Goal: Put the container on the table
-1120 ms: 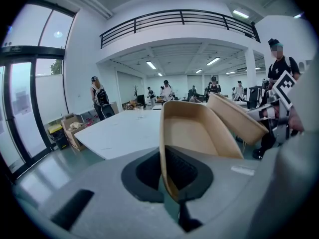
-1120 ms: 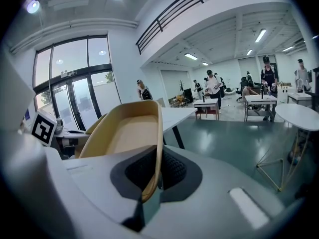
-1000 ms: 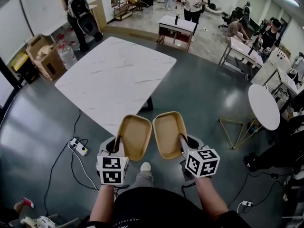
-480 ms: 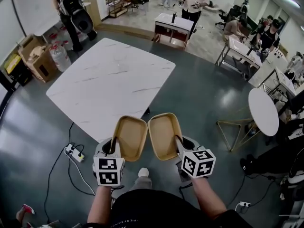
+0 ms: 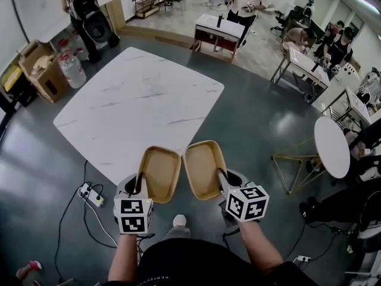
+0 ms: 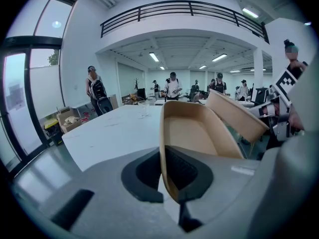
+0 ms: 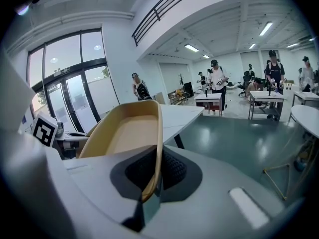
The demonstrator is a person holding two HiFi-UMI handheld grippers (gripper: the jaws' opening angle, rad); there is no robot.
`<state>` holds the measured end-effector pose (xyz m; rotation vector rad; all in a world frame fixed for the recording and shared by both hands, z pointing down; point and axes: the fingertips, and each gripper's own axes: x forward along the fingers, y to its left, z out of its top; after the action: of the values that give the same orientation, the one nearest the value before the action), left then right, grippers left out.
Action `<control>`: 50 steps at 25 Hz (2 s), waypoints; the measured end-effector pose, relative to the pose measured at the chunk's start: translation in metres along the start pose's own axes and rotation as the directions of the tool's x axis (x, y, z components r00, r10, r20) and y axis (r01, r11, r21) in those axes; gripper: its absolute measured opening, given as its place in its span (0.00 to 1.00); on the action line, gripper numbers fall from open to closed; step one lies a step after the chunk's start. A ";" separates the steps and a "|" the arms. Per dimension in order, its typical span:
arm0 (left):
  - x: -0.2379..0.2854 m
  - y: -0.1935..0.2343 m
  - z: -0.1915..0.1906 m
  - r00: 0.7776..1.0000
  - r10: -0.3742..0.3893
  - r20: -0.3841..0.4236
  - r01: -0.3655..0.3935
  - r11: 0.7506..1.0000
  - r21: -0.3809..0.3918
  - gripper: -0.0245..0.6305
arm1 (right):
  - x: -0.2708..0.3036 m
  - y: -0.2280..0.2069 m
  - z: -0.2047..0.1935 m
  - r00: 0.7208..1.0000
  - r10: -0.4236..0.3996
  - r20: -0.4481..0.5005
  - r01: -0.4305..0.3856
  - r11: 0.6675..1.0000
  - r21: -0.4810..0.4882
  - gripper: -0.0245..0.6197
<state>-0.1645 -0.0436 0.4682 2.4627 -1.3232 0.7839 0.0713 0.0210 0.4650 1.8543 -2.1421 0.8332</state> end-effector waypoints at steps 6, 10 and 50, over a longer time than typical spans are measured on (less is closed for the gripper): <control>0.023 0.016 0.010 1.000 -0.001 -0.007 0.001 1.000 0.011 0.04 | 0.033 -0.002 0.017 1.000 0.003 -0.003 -0.003 1.000 -0.003 0.04; 0.033 0.025 0.014 1.000 -0.008 -0.012 0.008 1.000 0.010 0.04 | 0.044 -0.001 0.026 1.000 0.001 -0.002 -0.001 1.000 -0.004 0.04; 0.210 0.029 0.102 0.987 0.127 -0.095 -0.139 0.981 -0.132 0.04 | 0.228 -0.127 0.159 0.985 0.139 -0.106 -0.150 0.984 -0.098 0.04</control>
<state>-0.0599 -0.2519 0.4998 2.2273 -1.4701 0.7911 0.1812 -0.2631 0.4817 1.5894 -2.2338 0.8050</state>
